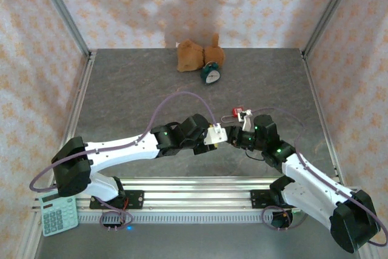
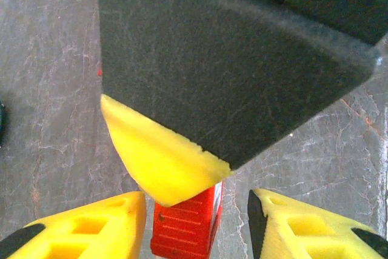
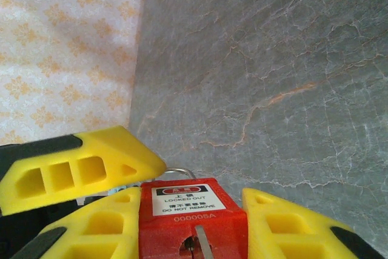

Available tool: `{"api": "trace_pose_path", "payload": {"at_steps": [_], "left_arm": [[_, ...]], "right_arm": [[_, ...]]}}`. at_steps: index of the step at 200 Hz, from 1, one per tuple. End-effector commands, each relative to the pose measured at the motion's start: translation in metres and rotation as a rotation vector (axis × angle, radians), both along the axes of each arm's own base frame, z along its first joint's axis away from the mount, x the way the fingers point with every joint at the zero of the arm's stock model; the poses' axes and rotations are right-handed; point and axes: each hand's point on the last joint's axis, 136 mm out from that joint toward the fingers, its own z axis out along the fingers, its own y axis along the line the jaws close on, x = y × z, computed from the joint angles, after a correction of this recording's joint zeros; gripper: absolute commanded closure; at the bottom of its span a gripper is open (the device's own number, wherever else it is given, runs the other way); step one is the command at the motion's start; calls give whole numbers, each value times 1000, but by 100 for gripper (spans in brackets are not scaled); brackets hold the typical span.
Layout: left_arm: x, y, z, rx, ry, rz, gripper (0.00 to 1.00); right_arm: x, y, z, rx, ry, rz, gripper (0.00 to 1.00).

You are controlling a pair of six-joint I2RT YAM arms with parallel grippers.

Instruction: Unlock with the key

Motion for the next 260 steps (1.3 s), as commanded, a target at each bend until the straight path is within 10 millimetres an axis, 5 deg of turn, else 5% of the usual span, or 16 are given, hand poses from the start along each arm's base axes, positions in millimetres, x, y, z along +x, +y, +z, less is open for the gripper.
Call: {"api": "trace_pose_path", "payload": {"at_steps": [1, 75, 108, 130, 182, 242, 260], "left_arm": [[1, -5, 9, -23, -7, -9, 58], [5, 1, 8, -25, -31, 22, 87], [15, 6, 10, -18, -72, 81, 89], [25, 12, 13, -13, -133, 134, 92], [35, 16, 28, 107, -549, 198, 94], [39, 7, 47, 224, -1059, 365, 100], [40, 0, 31, 331, -1116, 341, 100]], "right_arm": [[5, 5, 23, 42, -84, 11, 77], [5, 6, 27, 65, -87, 4, 74], [12, -5, 21, -3, -71, -64, 41], [20, -28, 13, -69, 8, -223, 31], [27, -66, 14, -33, 66, -490, 22], [38, -38, 8, 133, 114, -390, 21], [39, -36, 15, 163, 95, -372, 21]]}}
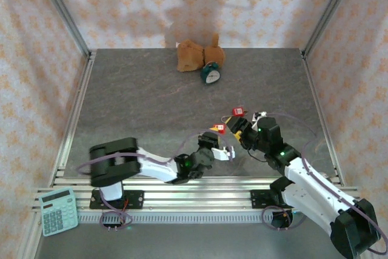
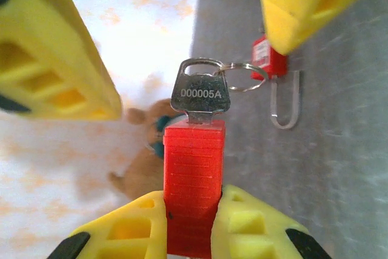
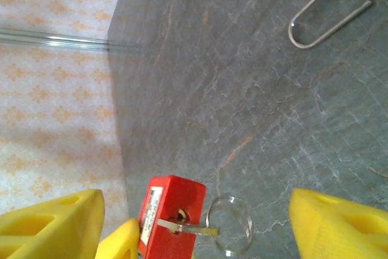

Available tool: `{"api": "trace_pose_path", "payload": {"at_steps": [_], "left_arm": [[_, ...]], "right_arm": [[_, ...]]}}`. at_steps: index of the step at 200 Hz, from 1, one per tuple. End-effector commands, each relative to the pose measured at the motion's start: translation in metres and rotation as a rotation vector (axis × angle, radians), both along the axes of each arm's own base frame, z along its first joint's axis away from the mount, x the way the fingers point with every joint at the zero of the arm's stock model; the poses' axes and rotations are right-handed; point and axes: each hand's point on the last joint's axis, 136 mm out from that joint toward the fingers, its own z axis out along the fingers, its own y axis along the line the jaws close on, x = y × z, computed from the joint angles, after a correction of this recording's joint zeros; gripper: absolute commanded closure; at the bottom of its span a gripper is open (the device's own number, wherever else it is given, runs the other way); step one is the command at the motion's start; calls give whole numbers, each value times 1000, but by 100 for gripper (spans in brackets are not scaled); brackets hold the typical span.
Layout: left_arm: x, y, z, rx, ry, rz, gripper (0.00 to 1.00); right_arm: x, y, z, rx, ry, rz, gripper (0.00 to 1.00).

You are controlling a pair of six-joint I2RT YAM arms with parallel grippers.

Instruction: Unlock with the key

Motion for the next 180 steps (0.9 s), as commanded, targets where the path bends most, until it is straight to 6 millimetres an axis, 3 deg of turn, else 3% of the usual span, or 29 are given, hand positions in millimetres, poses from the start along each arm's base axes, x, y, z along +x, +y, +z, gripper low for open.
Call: {"api": "trace_pose_path", "payload": {"at_steps": [1, 56, 128, 134, 153, 180], "left_arm": [[7, 12, 48, -52, -215, 142, 100], [0, 9, 53, -134, -197, 116, 100], [0, 0, 45, -105, -198, 95, 100], [0, -3, 35, -80, -192, 92, 100], [-1, -7, 32, -74, -192, 83, 100], [-1, -11, 26, -54, -193, 76, 100]], "right_arm": [[7, 9, 30, 111, -92, 24, 21], [2, 4, 10, 69, -48, 25, 22], [4, 20, 27, 127, -98, 99, 27], [4, 20, 27, 127, -98, 100, 28], [6, 21, 28, 132, -98, 100, 34], [9, 26, 30, 158, -95, 111, 51]]}}
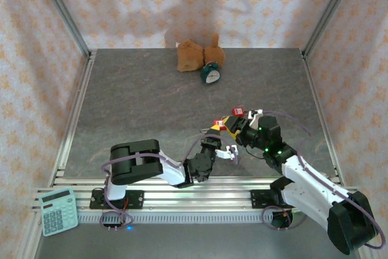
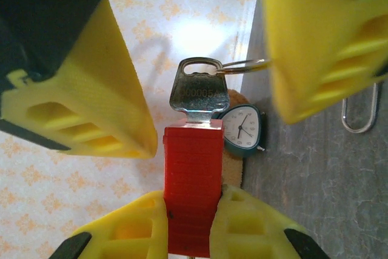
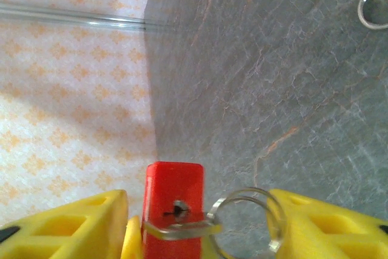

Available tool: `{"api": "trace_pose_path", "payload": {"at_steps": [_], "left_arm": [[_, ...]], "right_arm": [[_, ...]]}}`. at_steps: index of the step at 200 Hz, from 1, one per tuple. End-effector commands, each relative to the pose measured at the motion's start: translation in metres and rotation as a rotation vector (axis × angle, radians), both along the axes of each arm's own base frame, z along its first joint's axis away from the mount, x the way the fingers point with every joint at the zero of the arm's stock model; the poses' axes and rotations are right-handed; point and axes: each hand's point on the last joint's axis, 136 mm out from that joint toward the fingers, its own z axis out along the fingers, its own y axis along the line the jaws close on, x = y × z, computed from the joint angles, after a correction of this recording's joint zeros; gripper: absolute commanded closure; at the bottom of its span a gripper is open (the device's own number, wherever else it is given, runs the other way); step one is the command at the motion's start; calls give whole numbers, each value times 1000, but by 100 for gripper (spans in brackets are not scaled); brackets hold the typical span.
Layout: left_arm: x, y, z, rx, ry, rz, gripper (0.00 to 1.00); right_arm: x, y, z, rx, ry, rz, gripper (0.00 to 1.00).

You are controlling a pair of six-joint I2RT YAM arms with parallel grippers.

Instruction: Unlock with the key

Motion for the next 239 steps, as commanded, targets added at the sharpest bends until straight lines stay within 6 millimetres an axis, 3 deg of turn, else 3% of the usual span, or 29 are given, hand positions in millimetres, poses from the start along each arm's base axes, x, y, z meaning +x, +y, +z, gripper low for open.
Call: {"api": "trace_pose_path", "payload": {"at_steps": [1, 51, 102, 115, 130, 138, 142, 171, 197, 239], "left_arm": [[-3, -9, 10, -48, -22, -10, 100], [-3, -10, 6, -40, -20, -9, 100], [-8, 2, 4, -23, -15, 16, 95], [-10, 6, 5, -24, -13, 27, 78], [-11, 14, 8, -37, -9, 59, 27], [-12, 19, 7, -45, -5, 81, 11], [-13, 23, 18, -79, -9, 88, 6], [-21, 52, 44, -206, -1, 128, 2], [-28, 90, 73, -379, 4, 166, 1], [-37, 155, 118, -731, 11, 204, 1]], "right_arm": [[5, 5, 17, 47, -45, 13, 51], [2, 9, 18, 43, -59, 46, 75], [6, 6, 20, 20, -82, 30, 78], [8, 6, 22, 17, -91, 27, 78], [11, 5, 23, 4, -97, 19, 78], [12, 5, 23, -6, -101, 17, 79], [13, 5, 23, -10, -103, 17, 79], [19, 5, 23, -30, -112, 7, 79], [22, 10, 14, -50, -99, 12, 80], [16, 38, -2, -66, -80, 64, 80]]}}
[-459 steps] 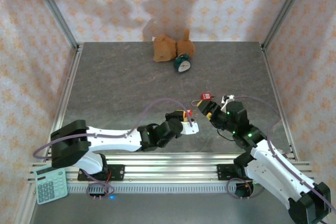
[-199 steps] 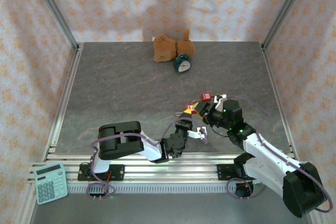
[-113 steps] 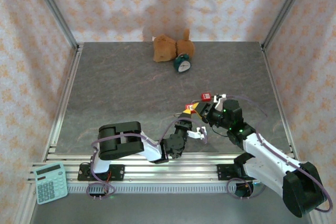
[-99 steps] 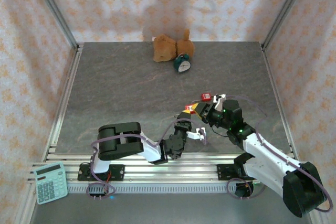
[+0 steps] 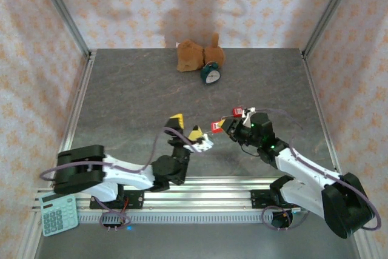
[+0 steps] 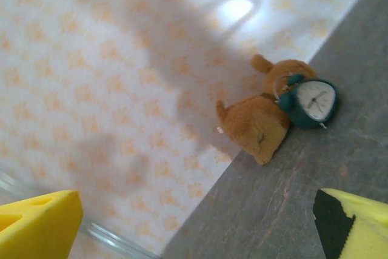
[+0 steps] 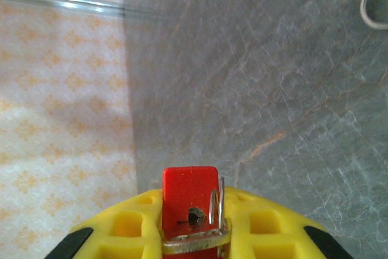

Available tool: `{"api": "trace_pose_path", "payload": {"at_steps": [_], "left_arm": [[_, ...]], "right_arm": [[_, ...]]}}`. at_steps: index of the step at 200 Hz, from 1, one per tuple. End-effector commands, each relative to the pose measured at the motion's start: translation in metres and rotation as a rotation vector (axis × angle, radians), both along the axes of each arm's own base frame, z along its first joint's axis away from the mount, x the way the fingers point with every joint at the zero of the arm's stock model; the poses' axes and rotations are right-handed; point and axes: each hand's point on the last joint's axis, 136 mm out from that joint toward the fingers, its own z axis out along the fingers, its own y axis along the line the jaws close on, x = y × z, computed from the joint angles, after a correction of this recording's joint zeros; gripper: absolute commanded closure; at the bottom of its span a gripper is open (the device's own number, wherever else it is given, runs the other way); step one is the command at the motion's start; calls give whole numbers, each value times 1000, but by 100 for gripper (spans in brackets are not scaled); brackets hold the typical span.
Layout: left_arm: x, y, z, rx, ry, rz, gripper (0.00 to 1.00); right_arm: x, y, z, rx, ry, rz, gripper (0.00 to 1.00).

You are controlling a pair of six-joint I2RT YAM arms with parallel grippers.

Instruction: Unlock with the key

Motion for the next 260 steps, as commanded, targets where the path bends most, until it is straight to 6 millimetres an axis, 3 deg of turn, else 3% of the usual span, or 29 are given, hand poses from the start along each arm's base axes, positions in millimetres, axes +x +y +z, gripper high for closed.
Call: {"api": "trace_pose_path", "payload": {"at_steps": [1, 28, 30, 64, 103, 127, 179, 260], "left_arm": [[-3, 36, 14, -239, 14, 50, 1], [-4, 60, 19, -337, 38, 55, 2], [-4, 61, 19, -345, 40, 55, 2], [-6, 78, 13, -416, 89, 22, 3], [-8, 89, 10, -449, 114, 18, 5], [-8, 88, 5, -448, 131, 14, 5], [-7, 82, 3, -425, 146, 7, 6], [-5, 73, -2, -403, 158, -6, 6]], "right_arm": [[9, 18, 20, 23, -92, 12, 80], [8, 40, 11, 36, -75, 38, 80], [9, 41, 4, 26, -57, 40, 80], [23, 59, -17, 31, -40, 44, 81], [47, 77, -18, 21, -88, 58, 81], [63, 84, -34, 3, -74, 45, 81], [93, 82, -63, 7, -19, 1, 83], [106, 69, -82, -25, -19, -30, 82]]}}
